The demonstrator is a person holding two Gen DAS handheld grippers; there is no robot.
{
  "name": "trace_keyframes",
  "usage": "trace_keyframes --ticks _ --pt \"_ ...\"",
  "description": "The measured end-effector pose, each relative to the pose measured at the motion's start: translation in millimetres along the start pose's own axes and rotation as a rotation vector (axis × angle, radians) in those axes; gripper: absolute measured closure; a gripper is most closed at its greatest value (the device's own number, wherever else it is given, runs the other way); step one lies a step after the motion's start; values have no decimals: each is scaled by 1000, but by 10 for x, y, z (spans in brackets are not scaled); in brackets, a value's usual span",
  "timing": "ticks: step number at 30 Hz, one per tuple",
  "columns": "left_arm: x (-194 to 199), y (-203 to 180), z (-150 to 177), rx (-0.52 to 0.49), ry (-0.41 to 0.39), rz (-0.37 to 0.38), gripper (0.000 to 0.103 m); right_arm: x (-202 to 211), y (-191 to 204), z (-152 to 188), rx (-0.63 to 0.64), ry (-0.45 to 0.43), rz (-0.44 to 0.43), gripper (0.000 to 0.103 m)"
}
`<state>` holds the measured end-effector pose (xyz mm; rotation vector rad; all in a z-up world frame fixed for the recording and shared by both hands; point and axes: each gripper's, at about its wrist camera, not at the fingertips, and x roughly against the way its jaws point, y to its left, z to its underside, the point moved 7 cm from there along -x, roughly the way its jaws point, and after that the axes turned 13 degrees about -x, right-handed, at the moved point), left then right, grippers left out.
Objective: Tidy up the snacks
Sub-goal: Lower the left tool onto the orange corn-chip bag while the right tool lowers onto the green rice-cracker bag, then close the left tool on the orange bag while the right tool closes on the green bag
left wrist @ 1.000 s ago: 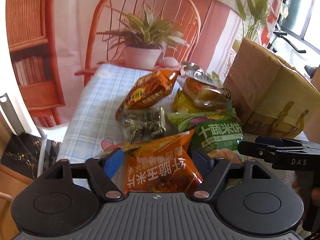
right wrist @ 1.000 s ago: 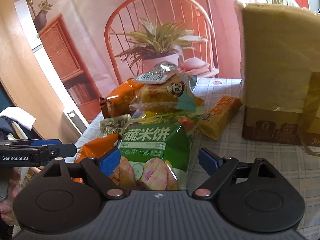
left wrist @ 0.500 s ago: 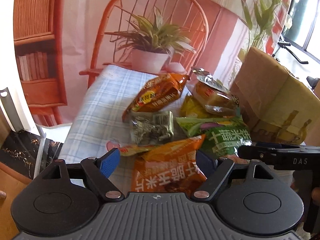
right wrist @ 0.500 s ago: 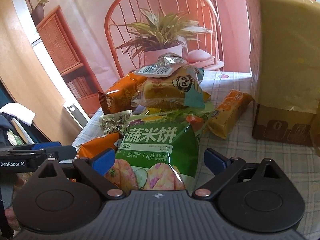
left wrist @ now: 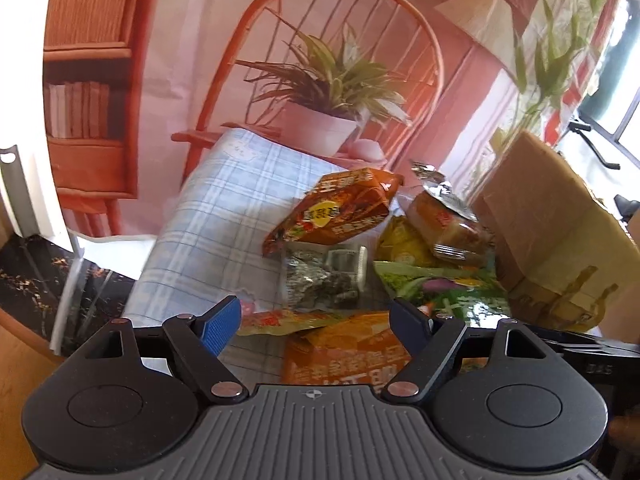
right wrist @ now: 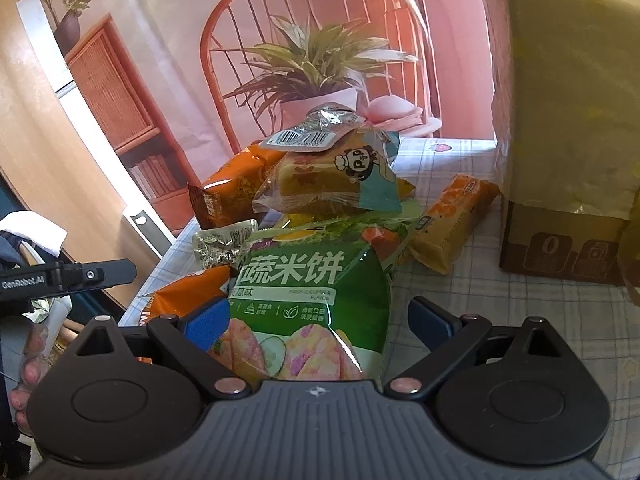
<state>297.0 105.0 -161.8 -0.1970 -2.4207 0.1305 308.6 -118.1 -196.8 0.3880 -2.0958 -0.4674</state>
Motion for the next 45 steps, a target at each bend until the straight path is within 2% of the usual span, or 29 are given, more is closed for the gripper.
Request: trace_keyframes --ticks 4,9,13,18,21,22,23,28,31,42,45 --pt "-48 -105 48 -22 24 13 19 -82 -6 -7 -4 17 2 5" --pt "-85 -245 143 -13 66 94 16 -220 26 -8 -25 64 -15 4" --pt "-138 -317 214 -50 93 72 13 -304 41 -1 -28 82 -9 0" --pt "-264 -306 301 -10 121 95 11 -402 40 33 -47 117 -3 0" --pt "-332 -287 321 15 121 114 10 -385 44 35 -39 111 0 5" --pt "-343 -292 331 16 120 115 9 -367 49 35 -38 108 -5 13" --pt "-361 -300 337 9 123 116 9 -345 57 40 -37 104 -11 15" --pt "-418 -303 336 -26 148 113 9 -270 95 71 -7 76 1 20" --pt "-431 -297 318 -32 157 101 13 -220 100 93 -5 67 -3 20" --pt "-526 -326 308 -74 166 45 14 -183 21 100 -38 71 -26 21" --pt "-505 -357 303 -74 160 39 21 -174 11 104 -41 69 -29 21"
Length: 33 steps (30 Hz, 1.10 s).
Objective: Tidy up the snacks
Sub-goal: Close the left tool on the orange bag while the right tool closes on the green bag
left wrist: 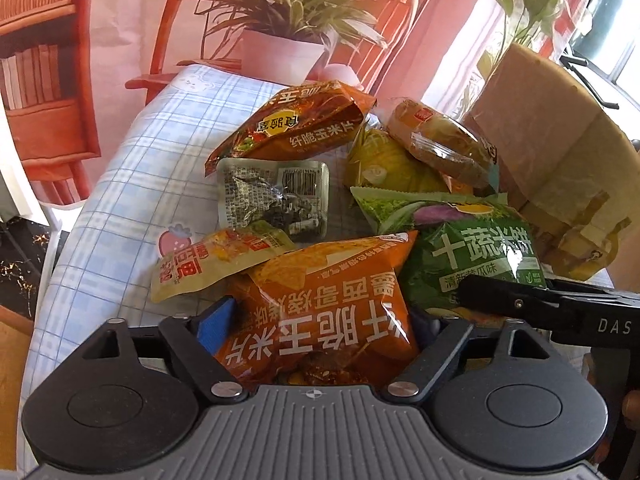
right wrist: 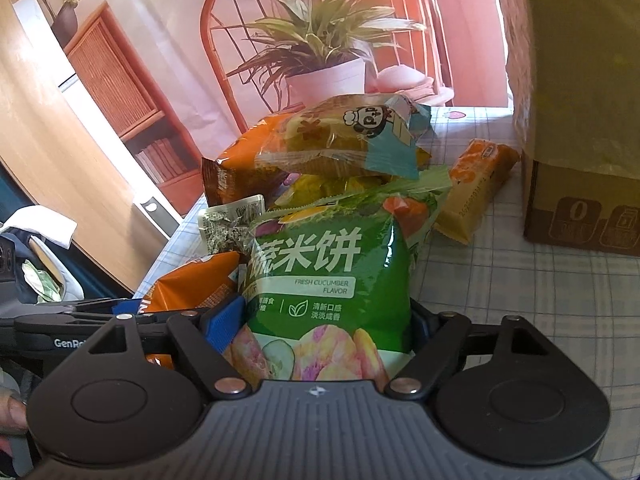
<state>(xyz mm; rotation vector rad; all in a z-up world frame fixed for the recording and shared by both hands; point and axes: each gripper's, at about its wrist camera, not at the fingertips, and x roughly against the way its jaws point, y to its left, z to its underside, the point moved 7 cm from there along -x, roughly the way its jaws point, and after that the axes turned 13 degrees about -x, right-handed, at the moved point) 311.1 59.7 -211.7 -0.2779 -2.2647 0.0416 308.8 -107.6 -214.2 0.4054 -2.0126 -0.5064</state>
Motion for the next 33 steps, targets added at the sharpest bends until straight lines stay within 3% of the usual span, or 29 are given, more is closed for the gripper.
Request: trace_keyframes --ticks 7,33 --pt "86 -68 43 19 -8 31 29 49 -13 1 -14 -9 -10 21" --pt "401 -372 -155 -19 -102 91 30 441 -95 -58 -31 -93 8 25"
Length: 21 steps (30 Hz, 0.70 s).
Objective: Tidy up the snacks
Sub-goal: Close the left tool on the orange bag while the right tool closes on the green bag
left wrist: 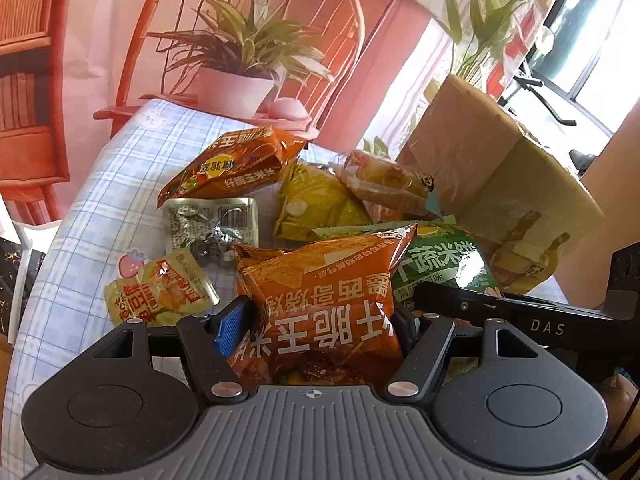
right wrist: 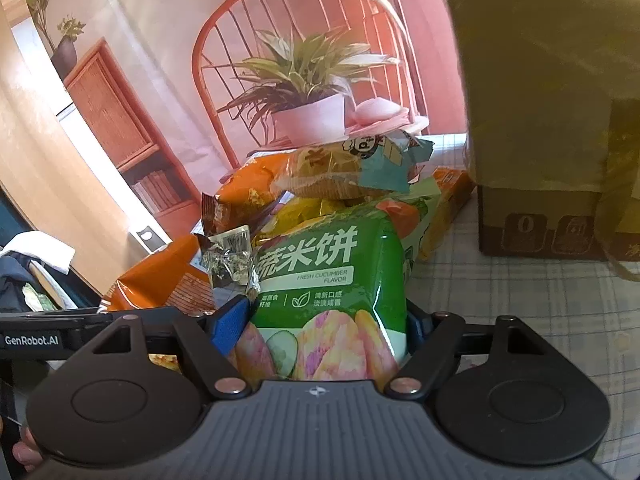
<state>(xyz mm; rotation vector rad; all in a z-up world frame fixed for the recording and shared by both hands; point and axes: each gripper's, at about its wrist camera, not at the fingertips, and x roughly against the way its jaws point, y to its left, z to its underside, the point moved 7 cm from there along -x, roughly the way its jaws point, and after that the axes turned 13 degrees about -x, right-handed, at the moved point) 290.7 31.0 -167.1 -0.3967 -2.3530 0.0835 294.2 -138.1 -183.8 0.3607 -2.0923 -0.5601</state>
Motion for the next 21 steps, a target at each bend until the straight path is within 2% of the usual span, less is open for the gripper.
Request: trace_keyframes --ticks 21 --pt "244 -170 -198 -20 -75 42 30 428 -79 -260 2 -109 -9 27"
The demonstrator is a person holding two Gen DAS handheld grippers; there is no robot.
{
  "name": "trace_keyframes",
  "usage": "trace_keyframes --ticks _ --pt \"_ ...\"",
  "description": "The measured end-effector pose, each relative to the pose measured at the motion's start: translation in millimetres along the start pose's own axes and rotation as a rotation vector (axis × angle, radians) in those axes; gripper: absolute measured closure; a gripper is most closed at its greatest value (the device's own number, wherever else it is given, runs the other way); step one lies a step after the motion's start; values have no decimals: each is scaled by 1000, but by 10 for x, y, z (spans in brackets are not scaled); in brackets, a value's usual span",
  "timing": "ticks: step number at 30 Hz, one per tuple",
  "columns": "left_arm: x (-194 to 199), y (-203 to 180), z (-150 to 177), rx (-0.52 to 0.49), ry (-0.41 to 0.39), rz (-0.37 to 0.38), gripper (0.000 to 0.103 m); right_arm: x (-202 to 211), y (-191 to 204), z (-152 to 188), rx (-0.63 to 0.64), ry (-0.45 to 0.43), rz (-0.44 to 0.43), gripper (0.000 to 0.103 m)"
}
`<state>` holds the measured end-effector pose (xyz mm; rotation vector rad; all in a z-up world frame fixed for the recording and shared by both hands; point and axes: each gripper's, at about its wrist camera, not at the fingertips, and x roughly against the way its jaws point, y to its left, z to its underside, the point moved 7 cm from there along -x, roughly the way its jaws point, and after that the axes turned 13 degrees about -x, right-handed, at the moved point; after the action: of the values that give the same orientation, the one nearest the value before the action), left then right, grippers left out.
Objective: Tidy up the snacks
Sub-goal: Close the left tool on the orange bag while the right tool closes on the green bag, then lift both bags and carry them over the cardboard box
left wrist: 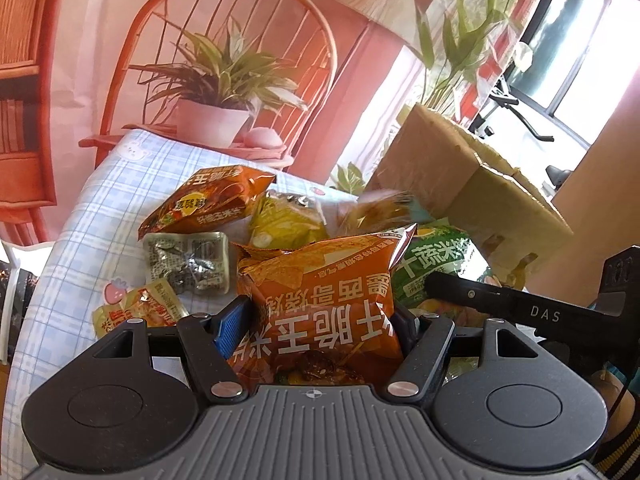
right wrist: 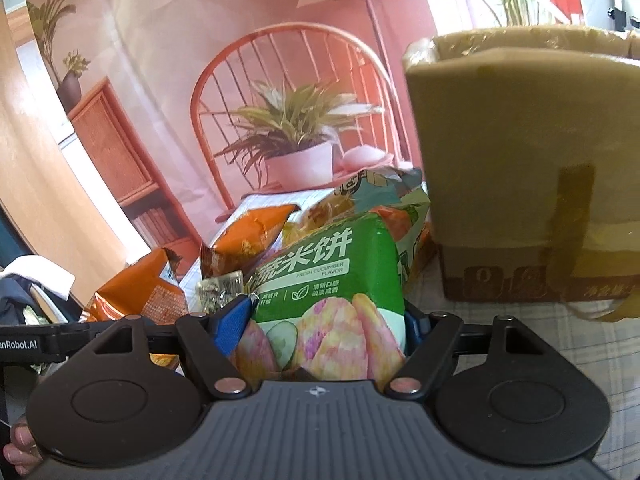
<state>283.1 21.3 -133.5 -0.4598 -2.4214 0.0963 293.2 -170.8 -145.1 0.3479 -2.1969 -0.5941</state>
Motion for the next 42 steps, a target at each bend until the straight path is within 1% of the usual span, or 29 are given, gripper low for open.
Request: trace_keyframes --ticks 5,9,18,23,29,34,37,42 --pt "9 -52 -43 -14 -5 4 30 126 -53 -110 -7 -40 -5 27" --pt "22 -57 -63 -5 -12 -3 30 164 -114 -134 -18 -48 -6 27" --pt "50 -133 -132 -23 -15 -24 30 278 -320 -171 -77 -72 -18 27" --pt "79 -194 -237 -42 -32 -16 30 374 -355 -253 -89 -99 -35 27" --pt "111 -314 -523 -90 -79 -2 30 550 -289 -400 -75 -147 -68 27" --pt "172 -502 -832 -118 -126 22 30 843 -191 -652 -43 -222 -104 27" --pt "188 -695 -1063 -129 -159 40 30 1075 -184 -890 -22 -271 -108 27" --pt "83 -1159 -1531 -165 -204 113 30 1392 -272 -1428 27 -348 -53 27"
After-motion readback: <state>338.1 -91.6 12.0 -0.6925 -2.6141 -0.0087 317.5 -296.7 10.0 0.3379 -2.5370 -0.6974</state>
